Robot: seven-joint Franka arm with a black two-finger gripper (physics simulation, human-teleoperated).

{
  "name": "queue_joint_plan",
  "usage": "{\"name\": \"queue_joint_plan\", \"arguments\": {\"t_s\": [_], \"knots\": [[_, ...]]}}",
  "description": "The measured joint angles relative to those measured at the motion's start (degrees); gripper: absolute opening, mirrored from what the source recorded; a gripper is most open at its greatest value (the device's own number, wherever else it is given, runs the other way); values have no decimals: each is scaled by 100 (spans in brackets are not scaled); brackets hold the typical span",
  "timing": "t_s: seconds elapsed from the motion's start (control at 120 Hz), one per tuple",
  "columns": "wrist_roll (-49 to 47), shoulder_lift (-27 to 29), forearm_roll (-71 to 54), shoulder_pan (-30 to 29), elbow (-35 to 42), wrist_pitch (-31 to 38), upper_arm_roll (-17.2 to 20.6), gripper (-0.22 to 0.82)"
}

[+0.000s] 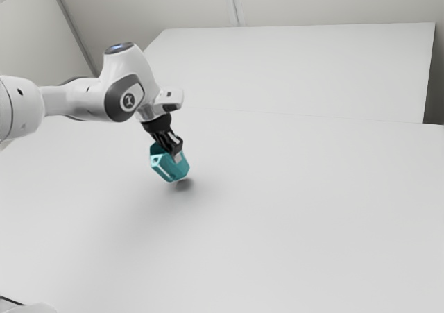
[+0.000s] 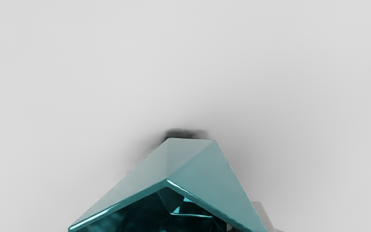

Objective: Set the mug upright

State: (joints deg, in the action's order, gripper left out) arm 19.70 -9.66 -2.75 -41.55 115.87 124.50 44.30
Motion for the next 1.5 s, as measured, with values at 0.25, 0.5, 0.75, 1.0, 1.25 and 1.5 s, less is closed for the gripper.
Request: {"name": "queue_joint_plan", "arguments": {"t_s": [0.25, 0.5, 0.75, 1.0, 1.25, 1.5], "knots": [[-801, 335, -125, 40, 403, -37, 34, -18], [-1336, 492, -23, 31, 666, 2, 112, -18], [-1688, 328, -55, 62, 692, 124, 124, -18], [-1924, 157, -107, 70, 704, 204, 124, -18], [-2084, 58, -118, 70, 731, 263, 124, -17], [-2142, 180, -82, 70, 721, 285, 141, 33]]}}
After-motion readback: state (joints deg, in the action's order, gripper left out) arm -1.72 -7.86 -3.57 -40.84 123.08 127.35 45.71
